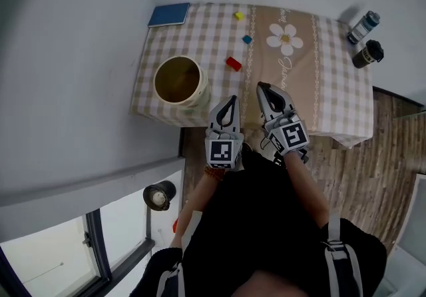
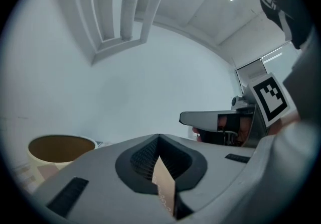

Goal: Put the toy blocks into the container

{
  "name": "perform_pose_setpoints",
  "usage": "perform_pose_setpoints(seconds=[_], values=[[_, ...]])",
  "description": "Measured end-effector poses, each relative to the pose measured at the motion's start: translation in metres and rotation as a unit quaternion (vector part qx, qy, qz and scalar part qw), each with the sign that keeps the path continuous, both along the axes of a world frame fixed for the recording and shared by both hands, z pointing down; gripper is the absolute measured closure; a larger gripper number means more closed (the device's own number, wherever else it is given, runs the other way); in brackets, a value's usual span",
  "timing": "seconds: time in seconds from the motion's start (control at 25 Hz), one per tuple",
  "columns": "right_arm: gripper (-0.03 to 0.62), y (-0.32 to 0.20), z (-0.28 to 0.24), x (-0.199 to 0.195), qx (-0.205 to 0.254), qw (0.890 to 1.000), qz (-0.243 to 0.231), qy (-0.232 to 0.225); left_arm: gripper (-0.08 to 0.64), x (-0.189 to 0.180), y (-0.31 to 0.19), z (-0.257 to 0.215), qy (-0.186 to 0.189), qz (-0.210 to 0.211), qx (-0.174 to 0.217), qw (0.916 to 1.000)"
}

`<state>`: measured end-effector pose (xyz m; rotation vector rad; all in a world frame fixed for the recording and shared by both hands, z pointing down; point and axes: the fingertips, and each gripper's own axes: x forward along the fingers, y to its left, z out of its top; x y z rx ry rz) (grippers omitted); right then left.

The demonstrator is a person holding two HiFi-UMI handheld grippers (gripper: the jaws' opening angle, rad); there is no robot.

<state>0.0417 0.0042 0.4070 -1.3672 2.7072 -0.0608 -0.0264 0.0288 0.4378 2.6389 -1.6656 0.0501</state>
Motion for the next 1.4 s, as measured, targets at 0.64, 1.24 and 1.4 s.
perform_pose_setpoints(seconds=[0.64,1.24,1.4], values=[[0.586,-0.101,0.051,0.027,-0.042,0.998,-0.034,-0.028,0.560,0.019,-0.057,0.026,-0.033,-0.041,-0.024,0.9983],[0.586,-0.139,0.106,-0.008,-0.062,0.985,-0.153,0.053,0.560,0.017,-0.067,0.053,-0.029,-0.040,-0.041,0.9979],[0.586,-0.147,0.118,-0.022,-0.059,0.984,-0.150,0.080,0.560,0.014,-0.067,0.052,-0.030,-0.039,-0.041,0.9979]])
